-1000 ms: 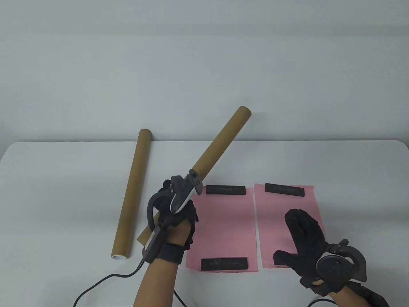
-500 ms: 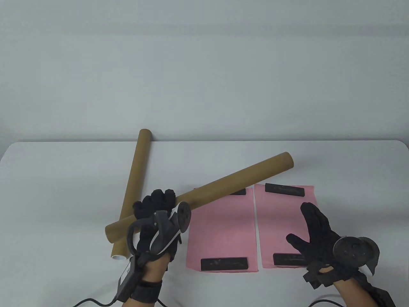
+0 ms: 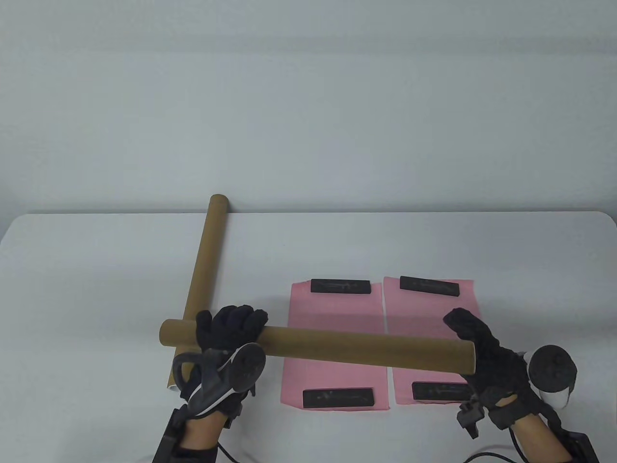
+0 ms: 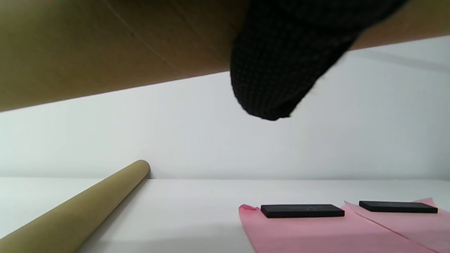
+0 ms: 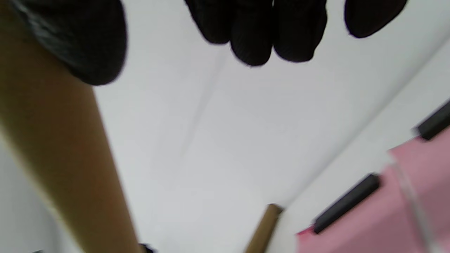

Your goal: Roll up papers and store in mailing tubes

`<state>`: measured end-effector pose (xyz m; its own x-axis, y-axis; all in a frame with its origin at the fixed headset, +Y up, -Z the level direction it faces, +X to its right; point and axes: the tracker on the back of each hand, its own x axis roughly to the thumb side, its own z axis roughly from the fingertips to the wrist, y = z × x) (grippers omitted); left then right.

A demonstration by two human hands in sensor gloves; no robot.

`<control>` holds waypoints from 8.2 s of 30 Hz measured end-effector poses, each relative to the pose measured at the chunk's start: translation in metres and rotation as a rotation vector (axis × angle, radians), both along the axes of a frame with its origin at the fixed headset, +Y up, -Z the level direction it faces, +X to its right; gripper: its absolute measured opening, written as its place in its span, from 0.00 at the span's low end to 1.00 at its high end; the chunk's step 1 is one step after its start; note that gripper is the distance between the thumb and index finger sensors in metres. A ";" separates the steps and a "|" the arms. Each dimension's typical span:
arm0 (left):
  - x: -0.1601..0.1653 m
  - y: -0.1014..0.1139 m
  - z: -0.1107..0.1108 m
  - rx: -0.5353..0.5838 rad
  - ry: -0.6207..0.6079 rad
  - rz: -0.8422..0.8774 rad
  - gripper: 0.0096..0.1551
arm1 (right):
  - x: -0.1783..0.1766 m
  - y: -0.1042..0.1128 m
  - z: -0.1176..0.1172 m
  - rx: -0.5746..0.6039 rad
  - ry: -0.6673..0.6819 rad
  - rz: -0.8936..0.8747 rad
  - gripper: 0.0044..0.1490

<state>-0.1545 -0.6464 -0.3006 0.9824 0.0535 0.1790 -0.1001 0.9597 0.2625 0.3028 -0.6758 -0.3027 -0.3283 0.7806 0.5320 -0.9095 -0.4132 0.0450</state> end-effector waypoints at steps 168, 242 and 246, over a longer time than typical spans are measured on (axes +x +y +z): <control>0.035 -0.073 -0.142 -0.862 0.616 0.083 0.57 | -0.029 0.013 0.025 0.407 -0.356 0.748 0.47; 0.064 -0.023 -0.007 -0.119 -0.052 -0.128 0.61 | -0.039 0.005 0.022 0.329 -0.274 0.742 0.48; 0.056 -0.033 -0.003 -0.126 -0.107 -0.115 0.61 | -0.042 0.003 0.021 0.320 -0.253 0.753 0.49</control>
<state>-0.0990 -0.6794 -0.3032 0.9592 -0.0292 0.2813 -0.0090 0.9910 0.1334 0.2610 -0.6728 -0.2816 -0.8375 0.1315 0.5303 -0.3544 -0.8694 -0.3442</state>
